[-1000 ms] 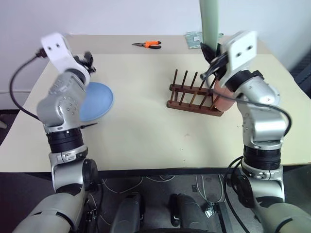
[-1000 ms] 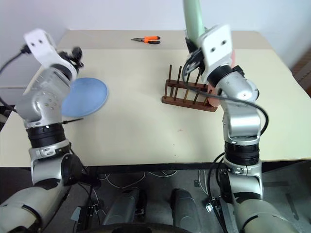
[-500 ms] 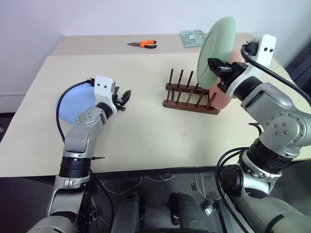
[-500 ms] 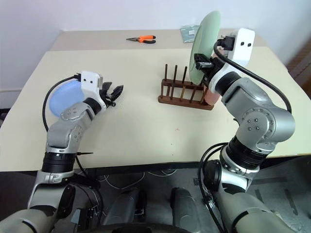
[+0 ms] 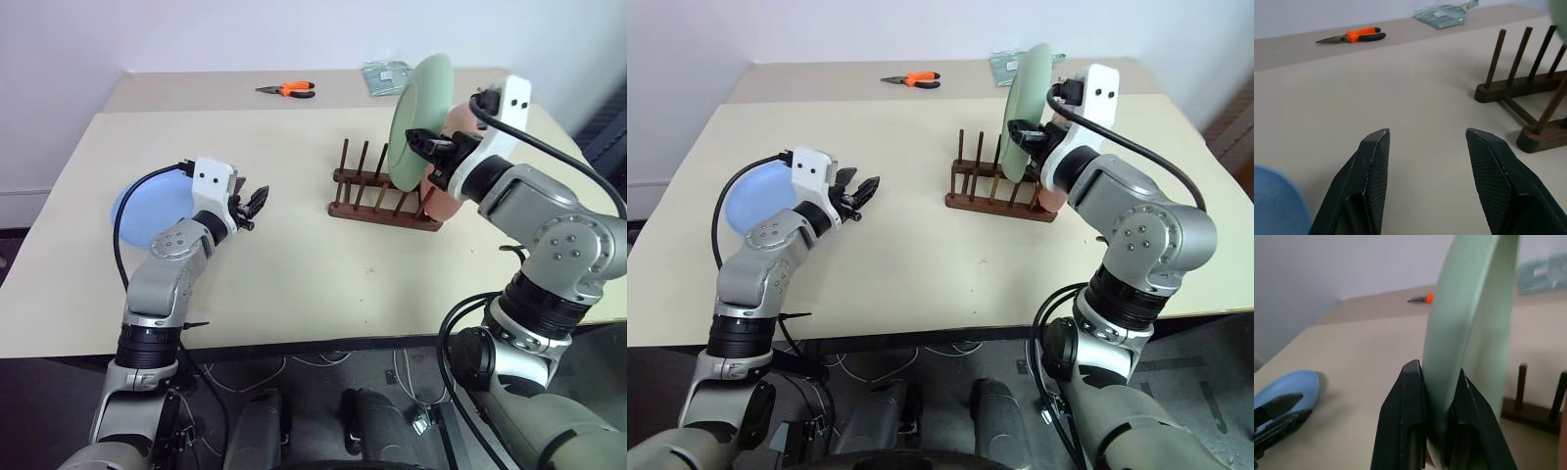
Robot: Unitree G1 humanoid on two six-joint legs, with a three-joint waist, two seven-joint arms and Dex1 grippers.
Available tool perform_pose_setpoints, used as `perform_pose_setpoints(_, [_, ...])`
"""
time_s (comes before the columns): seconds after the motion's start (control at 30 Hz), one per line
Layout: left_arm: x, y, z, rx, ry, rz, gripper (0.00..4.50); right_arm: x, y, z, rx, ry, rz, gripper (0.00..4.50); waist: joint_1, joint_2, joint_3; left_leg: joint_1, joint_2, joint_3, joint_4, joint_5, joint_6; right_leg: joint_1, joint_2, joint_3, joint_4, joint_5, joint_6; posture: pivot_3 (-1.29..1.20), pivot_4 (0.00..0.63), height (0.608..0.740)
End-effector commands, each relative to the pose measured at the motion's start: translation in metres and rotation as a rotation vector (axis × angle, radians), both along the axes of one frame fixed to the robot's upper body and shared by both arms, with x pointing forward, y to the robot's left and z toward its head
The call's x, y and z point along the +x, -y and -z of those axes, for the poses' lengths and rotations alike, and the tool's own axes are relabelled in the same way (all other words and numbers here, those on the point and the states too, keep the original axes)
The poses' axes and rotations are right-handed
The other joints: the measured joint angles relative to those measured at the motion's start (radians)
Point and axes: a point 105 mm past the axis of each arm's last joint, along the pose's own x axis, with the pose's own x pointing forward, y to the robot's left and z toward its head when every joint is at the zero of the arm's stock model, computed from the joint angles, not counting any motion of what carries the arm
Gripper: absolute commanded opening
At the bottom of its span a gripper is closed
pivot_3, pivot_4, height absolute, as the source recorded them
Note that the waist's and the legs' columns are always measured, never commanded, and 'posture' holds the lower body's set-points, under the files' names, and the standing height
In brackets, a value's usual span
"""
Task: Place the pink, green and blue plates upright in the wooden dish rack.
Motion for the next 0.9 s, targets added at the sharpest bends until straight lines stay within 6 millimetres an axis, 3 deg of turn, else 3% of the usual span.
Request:
perform_pose_setpoints(0.03, [-0.005, 0.004, -0.009, 0.007, 0.043, 0.014, 2.5, -0.003, -0.001, -0.019, 0.011, 0.066, -0.007, 0.0, 0.0, 0.0, 0.0, 0.0, 0.0, 0.0, 0.0, 0.0, 0.0, 0.0, 0.0, 0.0, 0.0, 0.0, 0.0, 0.0, 0.15, 0.74])
perform_pose_setpoints(0.23, [-0.007, 0.008, -0.007, 0.007, 0.039, 0.028, 2.5, -0.004, -0.003, -0.024, 0.02, 0.067, -0.016, 0.0, 0.0, 0.0, 0.0, 0.0, 0.0, 0.0, 0.0, 0.0, 0.0, 0.0, 0.0, 0.0, 0.0, 0.0, 0.0, 0.0, 0.15, 0.74])
perform_pose_setpoints(0.4, [-0.007, 0.009, -0.006, 0.011, 0.038, 0.038, 2.5, 0.002, -0.005, -0.011, -0.001, 0.017, -0.023, 0.0, -0.001, 0.0, 0.0, 0.0, 0.0, 0.0, 0.0, 0.0, 0.001, 0.0, 0.0, 0.0, 0.0, 0.0, 0.0, 0.0, 0.15, 0.74])
perform_pose_setpoints(0.53, [-0.008, 0.012, -0.006, 0.02, 0.041, 0.054, 2.59, 0.01, -0.002, -0.01, -0.02, 0.025, -0.013, 1.64, -0.001, 0.0, 0.0, 0.0, 0.0, 0.0, 0.0, 0.0, 0.001, 0.0, 0.0, 0.0, 0.0, 0.0, 0.0, 0.0, 0.15, 0.74])
perform_pose_setpoints(0.63, [-0.01, 0.012, -0.006, -0.005, 0.032, 0.067, 2.59, 0.011, -0.002, -0.023, -0.072, 0.119, 0.004, 3.11, 0.0, 0.0, 0.0, 0.0, 0.0, 0.0, 0.0, 0.0, 0.001, 0.0, 0.0, 0.0, 0.0, 0.0, 0.0, 0.0, 0.15, 0.74])
perform_pose_setpoints(0.7, [-0.012, 0.012, -0.007, -0.024, 0.03, 0.073, 3.43, 0.009, -0.005, -0.035, -0.164, 0.221, 0.005, 4.14, 0.0, 0.0, 0.0, 0.0, 0.0, 0.0, 0.0, -0.001, 0.001, 0.0, 0.0, 0.0, -0.001, 0.0, 0.0, 0.0, 0.15, 0.74])
perform_pose_setpoints(0.73, [-0.011, 0.01, -0.009, -0.034, 0.037, 0.059, 3.73, 0.007, -0.006, -0.042, -0.223, 0.281, 0.013, 4.15, 0.0, 0.0, 0.0, 0.0, 0.0, 0.0, 0.0, -0.001, 0.001, 0.0, 0.0, 0.0, -0.001, 0.0, 0.0, 0.0, 0.15, 0.74])
perform_pose_setpoints(0.77, [-0.009, 0.005, -0.013, -0.052, 0.045, 0.021, 4.33, 0.006, -0.006, -0.049, -0.291, 0.344, 0.027, 4.15, 0.0, 0.0, 0.0, 0.0, 0.0, 0.0, 0.0, -0.001, 0.001, 0.0, 0.0, 0.0, -0.001, 0.0, 0.0, 0.0, 0.15, 0.74])
perform_pose_setpoints(0.83, [-0.002, -0.01, -0.019, -0.075, 0.057, -0.083, 4.43, 0.003, -0.007, -0.062, -0.411, 0.464, 0.047, 4.15, -0.001, 0.0, 0.0, 0.0, 0.0, 0.0, 0.001, -0.001, 0.001, 0.0, 0.0, 0.0, -0.001, 0.0, 0.0, 0.0, 0.15, 0.74])
perform_pose_setpoints(0.9, [0.009, -0.048, -0.032, -0.114, 0.09, -0.33, 4.43, -0.005, -0.013, -0.078, -0.537, 0.623, 0.04, 4.15, 0.0, 0.0, 0.001, 0.0, 0.0, 0.0, 0.001, -0.001, 0.001, 0.0, 0.001, 0.0, -0.001, 0.0, 0.0, 0.0, 0.15, 0.74])
